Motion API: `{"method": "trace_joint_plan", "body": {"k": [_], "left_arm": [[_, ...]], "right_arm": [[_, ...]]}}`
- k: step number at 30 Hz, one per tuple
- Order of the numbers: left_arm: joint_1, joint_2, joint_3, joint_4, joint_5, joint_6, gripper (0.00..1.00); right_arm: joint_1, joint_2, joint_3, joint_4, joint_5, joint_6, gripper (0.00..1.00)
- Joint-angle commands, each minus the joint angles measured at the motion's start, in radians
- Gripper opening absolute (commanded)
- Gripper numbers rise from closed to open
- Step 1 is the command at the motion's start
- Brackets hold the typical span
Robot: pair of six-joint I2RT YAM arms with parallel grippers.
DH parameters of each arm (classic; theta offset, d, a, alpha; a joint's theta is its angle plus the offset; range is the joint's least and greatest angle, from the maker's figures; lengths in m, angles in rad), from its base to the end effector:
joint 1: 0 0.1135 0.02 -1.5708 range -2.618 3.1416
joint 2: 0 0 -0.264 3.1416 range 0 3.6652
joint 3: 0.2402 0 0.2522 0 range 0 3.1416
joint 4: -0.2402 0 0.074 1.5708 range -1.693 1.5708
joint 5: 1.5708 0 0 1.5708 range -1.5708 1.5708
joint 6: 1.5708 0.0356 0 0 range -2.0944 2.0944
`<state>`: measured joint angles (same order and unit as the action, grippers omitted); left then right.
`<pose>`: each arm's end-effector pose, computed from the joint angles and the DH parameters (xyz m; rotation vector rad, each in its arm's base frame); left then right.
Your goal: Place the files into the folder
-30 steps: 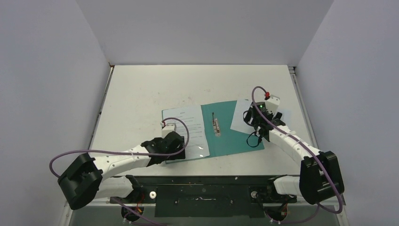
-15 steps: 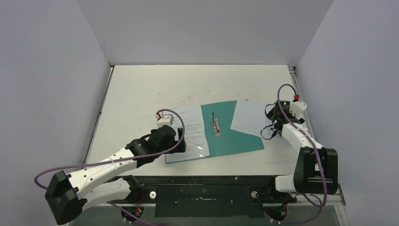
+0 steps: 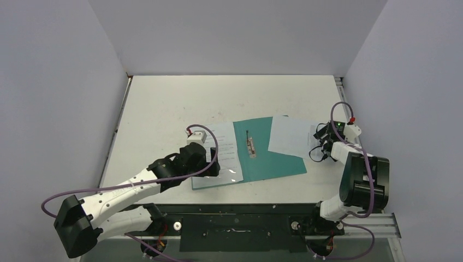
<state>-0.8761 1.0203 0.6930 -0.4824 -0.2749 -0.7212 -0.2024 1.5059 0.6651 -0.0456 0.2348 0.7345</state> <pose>0.1405 -0.1535 0.2382 0.0530 2.3878 -0.4533 0.2722 -0.0643 0.1503 1.1847 2.1157 -0.0488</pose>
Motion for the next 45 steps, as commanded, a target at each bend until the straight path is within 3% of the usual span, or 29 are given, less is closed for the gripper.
{"method": "trace_joint_plan", "body": {"k": [1, 4, 10, 21, 38, 45], "left_arm": [[-0.003, 0.004, 0.024, 0.052, 0.017, 0.014, 0.88], [-0.005, 0.016, 0.017, 0.06, 0.02, 0.014, 0.88], [-0.006, 0.042, 0.025, 0.074, 0.028, 0.022, 0.89], [-0.007, 0.038, 0.014, 0.07, 0.023, 0.032, 0.88], [-0.009, 0.005, -0.025, 0.056, 0.019, 0.029, 0.89], [-0.009, 0.004, -0.03, 0.061, 0.022, 0.023, 0.88]], "right_arm": [[-0.009, 0.079, -0.015, 0.098, -0.104, 0.014, 0.96], [-0.007, 0.114, -0.02, 0.125, -0.14, -0.003, 0.99], [0.035, 0.18, 0.033, 0.121, -0.183, -0.055, 0.92], [0.188, 0.255, 0.2, 0.049, -0.038, -0.116, 0.9], [0.429, 0.084, 0.283, 0.053, 0.088, -0.061, 0.93], [0.514, 0.113, 0.291, 0.119, -0.021, 0.012, 0.93]]}}
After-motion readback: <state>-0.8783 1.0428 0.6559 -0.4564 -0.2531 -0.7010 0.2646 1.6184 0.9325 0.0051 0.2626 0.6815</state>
